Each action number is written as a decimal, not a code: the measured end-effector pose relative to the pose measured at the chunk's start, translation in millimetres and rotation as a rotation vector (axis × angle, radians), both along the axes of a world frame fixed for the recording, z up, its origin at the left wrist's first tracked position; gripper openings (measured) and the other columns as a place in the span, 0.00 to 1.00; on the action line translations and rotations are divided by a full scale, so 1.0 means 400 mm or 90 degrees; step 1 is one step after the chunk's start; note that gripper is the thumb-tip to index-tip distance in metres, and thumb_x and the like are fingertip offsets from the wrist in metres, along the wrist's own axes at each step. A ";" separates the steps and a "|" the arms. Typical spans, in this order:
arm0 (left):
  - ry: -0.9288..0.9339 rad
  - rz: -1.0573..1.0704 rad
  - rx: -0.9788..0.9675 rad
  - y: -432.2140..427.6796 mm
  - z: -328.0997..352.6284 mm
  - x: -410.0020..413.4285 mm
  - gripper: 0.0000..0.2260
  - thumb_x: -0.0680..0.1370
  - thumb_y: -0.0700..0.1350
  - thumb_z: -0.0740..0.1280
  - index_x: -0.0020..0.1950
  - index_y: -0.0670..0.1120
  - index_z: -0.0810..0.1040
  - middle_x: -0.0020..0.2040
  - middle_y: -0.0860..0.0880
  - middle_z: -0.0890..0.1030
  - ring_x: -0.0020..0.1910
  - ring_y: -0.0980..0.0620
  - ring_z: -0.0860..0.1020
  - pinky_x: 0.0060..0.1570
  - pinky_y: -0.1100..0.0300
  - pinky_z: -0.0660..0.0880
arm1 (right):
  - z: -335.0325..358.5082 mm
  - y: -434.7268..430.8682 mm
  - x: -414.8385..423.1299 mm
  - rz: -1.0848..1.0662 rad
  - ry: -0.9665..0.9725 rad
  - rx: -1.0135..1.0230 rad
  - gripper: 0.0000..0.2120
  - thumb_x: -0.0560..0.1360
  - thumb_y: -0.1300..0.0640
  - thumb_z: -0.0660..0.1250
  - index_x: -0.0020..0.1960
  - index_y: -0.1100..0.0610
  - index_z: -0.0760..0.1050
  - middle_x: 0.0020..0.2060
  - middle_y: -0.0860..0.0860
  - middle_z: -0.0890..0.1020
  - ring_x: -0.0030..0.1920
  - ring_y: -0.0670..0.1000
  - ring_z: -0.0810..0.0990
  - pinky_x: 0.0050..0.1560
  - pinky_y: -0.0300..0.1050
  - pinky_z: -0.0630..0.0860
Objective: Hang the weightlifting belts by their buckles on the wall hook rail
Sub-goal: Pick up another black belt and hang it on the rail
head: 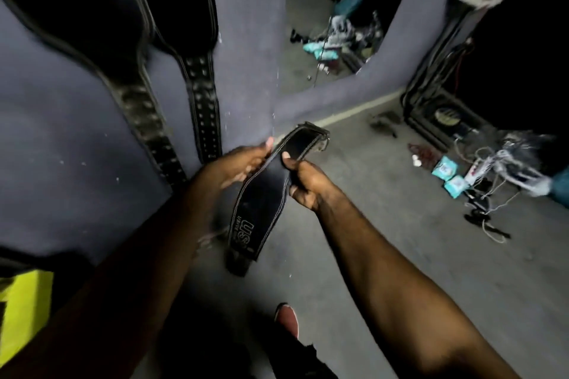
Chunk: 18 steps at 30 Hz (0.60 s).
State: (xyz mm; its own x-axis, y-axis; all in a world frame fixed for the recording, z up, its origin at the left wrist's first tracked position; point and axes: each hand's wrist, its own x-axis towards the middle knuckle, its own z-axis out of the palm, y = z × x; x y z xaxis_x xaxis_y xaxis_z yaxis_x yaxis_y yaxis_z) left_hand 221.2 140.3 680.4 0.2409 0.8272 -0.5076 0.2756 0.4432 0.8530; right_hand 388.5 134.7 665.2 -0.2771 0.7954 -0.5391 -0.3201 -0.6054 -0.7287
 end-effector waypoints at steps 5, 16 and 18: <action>-0.043 0.115 0.137 0.052 0.295 0.000 0.19 0.76 0.61 0.68 0.51 0.45 0.80 0.48 0.44 0.81 0.48 0.47 0.78 0.51 0.54 0.74 | 0.292 -0.048 -0.017 0.203 -0.060 0.157 0.09 0.83 0.58 0.60 0.59 0.59 0.77 0.45 0.54 0.86 0.38 0.47 0.85 0.41 0.44 0.85; -0.076 0.275 0.577 -0.082 0.710 0.003 0.09 0.79 0.37 0.68 0.42 0.48 0.73 0.37 0.48 0.77 0.37 0.54 0.74 0.39 0.60 0.72 | 0.784 -0.013 0.019 0.231 -0.165 0.522 0.10 0.79 0.47 0.66 0.43 0.51 0.73 0.33 0.48 0.74 0.34 0.47 0.74 0.36 0.44 0.77; -0.067 0.299 0.650 -0.101 0.775 -0.006 0.08 0.78 0.37 0.68 0.43 0.47 0.73 0.36 0.50 0.76 0.36 0.55 0.74 0.39 0.61 0.72 | 0.873 -0.002 -0.004 0.178 -0.129 0.618 0.07 0.80 0.52 0.66 0.44 0.50 0.72 0.30 0.44 0.72 0.31 0.44 0.70 0.33 0.42 0.76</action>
